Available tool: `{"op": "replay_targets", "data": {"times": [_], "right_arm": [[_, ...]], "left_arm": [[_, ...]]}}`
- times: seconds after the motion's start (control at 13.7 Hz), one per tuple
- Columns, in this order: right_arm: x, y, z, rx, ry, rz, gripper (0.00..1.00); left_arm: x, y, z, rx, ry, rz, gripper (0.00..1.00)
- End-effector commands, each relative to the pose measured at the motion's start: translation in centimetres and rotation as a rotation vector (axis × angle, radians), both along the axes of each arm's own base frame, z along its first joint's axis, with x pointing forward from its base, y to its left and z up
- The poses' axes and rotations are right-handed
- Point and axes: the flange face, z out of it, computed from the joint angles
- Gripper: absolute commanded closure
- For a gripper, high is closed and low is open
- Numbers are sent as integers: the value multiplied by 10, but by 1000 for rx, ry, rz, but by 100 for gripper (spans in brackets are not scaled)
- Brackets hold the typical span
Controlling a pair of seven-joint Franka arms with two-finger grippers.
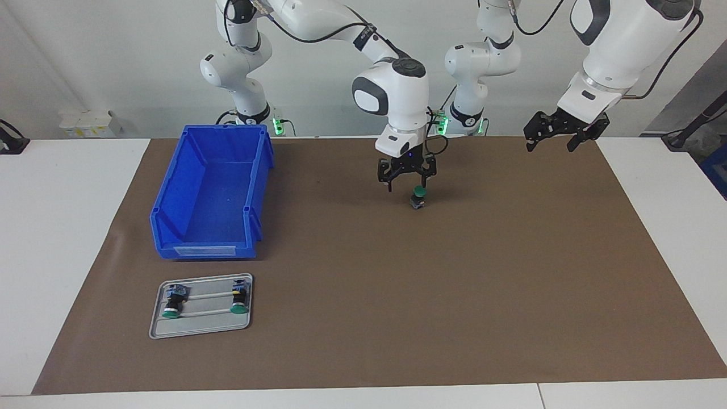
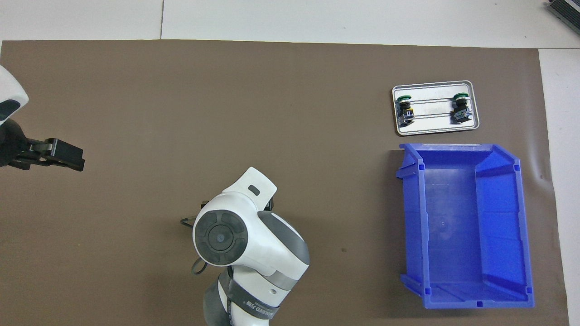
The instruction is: Place and press button with both arms
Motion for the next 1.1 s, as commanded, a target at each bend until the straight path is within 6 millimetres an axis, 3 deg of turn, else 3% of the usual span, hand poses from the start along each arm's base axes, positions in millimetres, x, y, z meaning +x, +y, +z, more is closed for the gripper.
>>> {"op": "replay_targets", "data": {"times": [0.0,0.15,0.37,0.66,0.73,0.81,0.95,1.03], "right_arm": [[-6,13,-17,-28,-12,37,0],[-16,22,-20,-26,-11,50,0],[-23,35,-42,-22,-15,64,0],[-21,34,-45,-27,-38,78,15],[-22,35,-46,-30,-36,80,24],[-23,35,-47,-31,-35,83,39],[-24,35,-48,-37,-30,83,89],[-24,35,-48,-36,-31,83,100]], "left_arm": [[-5,3,0,22,9,6,0],[-5,3,0,22,9,8,0],[-5,3,1,22,7,8,0],[-5,3,0,22,9,8,0],[-5,3,0,21,9,8,0],[-5,3,0,22,9,8,0],[-5,3,0,21,9,8,0],[-5,3,0,22,9,6,0]]}}
